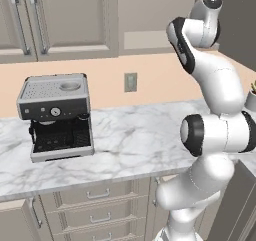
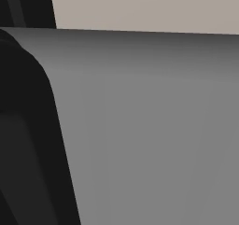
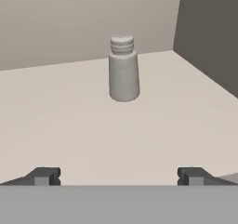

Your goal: Move the mustard and shaker from the cabinet to the dining counter.

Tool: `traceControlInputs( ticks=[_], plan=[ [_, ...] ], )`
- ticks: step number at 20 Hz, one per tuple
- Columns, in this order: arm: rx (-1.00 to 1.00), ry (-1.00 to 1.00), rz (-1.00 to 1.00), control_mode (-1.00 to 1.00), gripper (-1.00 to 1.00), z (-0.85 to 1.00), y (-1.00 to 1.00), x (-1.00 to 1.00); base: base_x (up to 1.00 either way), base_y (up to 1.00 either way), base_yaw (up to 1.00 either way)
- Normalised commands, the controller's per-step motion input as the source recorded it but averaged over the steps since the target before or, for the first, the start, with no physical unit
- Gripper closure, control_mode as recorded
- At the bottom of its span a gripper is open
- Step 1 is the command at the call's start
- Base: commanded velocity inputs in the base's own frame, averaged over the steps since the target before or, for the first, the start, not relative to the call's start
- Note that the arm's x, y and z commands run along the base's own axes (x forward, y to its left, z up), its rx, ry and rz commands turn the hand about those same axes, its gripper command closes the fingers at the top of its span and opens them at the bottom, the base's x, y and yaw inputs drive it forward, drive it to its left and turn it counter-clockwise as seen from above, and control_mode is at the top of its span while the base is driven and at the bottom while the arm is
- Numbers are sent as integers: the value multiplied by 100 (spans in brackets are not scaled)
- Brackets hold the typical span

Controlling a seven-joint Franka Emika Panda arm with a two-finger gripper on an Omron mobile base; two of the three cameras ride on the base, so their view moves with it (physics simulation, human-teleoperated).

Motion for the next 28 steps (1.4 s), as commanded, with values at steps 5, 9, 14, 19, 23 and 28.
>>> traceControlInputs(
  ticks=[5, 9, 14, 19, 23, 28],
  plan=[
    [0, 0, 0, -100, -100, 2, -12, 65, 0, 0, 0],
    [0, 0, 0, -100, -100, 0, -27, 51, 0, 0, 0],
    [0, 0, 0, -100, -100, 0, -10, 55, 0, 0, 0],
    [0, 0, 0, -100, -100, 0, 0, 52, 0, 0, 0],
    [0, 1, 0, -100, -100, 0, -2, 34, 0, 0, 0],
    [0, 0, 0, -100, -100, 0, -2, 22, 0, 0, 0]
  ],
)
